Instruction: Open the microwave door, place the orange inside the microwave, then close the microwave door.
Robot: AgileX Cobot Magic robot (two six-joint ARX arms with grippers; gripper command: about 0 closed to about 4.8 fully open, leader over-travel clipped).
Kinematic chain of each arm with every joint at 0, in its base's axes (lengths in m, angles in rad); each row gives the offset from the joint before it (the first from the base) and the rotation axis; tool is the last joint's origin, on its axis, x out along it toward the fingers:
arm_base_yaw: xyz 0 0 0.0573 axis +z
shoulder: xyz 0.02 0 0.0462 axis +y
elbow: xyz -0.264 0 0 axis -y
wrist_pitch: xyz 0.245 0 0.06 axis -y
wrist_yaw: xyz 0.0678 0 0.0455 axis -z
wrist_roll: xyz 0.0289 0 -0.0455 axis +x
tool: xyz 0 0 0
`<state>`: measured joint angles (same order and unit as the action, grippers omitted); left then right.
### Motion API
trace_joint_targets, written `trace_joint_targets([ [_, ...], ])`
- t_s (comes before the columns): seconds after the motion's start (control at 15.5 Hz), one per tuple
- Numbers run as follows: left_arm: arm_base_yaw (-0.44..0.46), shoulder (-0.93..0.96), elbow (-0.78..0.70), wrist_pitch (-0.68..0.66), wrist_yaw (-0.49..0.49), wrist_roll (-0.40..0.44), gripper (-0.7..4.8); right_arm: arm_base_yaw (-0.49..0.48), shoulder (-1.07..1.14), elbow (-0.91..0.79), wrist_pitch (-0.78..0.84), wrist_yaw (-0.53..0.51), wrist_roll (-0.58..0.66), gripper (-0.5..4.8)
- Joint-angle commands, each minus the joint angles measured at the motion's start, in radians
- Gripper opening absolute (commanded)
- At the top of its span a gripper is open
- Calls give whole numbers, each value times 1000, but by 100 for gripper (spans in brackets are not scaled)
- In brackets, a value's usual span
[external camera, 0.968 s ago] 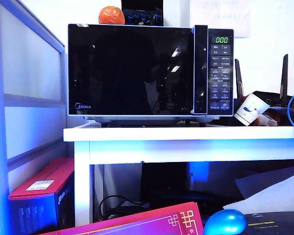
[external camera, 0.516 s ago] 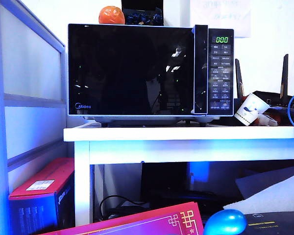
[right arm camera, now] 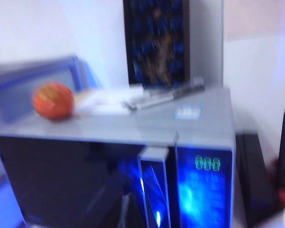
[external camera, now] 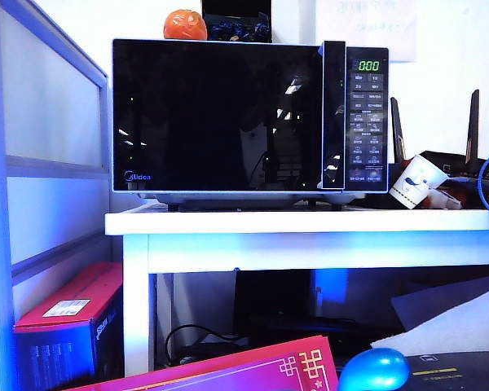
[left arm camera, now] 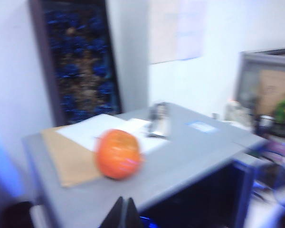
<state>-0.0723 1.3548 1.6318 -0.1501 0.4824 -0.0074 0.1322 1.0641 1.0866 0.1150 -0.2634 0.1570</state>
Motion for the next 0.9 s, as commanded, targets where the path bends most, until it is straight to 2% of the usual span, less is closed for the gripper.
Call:
trace_joint_targets([
  [0.06, -38, 49, 62, 19, -121, -4, -5, 12, 64, 5, -5, -13, -106, 50],
  [0.32, -85, 53, 72, 36, -93, -1, -5, 40, 199, 5, 55, -17, -131, 383],
  [0.45, -92, 53, 72, 36, -93, 8, -4, 62, 267, 6, 124, 2, -131, 391],
  [0.52, -100, 53, 72, 32, -95, 39, 1, 67, 303, 6, 168, 34, -131, 391],
  [0.65, -102, 70, 72, 42, -139, 62, 110, 76, 354, 6, 244, 104, -130, 391],
  [0.71, -102, 87, 72, 48, -189, 63, 111, 89, 372, 6, 282, 142, -130, 391],
  [0.84, -108, 150, 72, 113, -188, 59, 113, 94, 384, 11, 320, 142, -130, 391],
  [0.9, -115, 185, 72, 144, -190, 59, 141, 95, 383, 12, 330, 138, -130, 391],
])
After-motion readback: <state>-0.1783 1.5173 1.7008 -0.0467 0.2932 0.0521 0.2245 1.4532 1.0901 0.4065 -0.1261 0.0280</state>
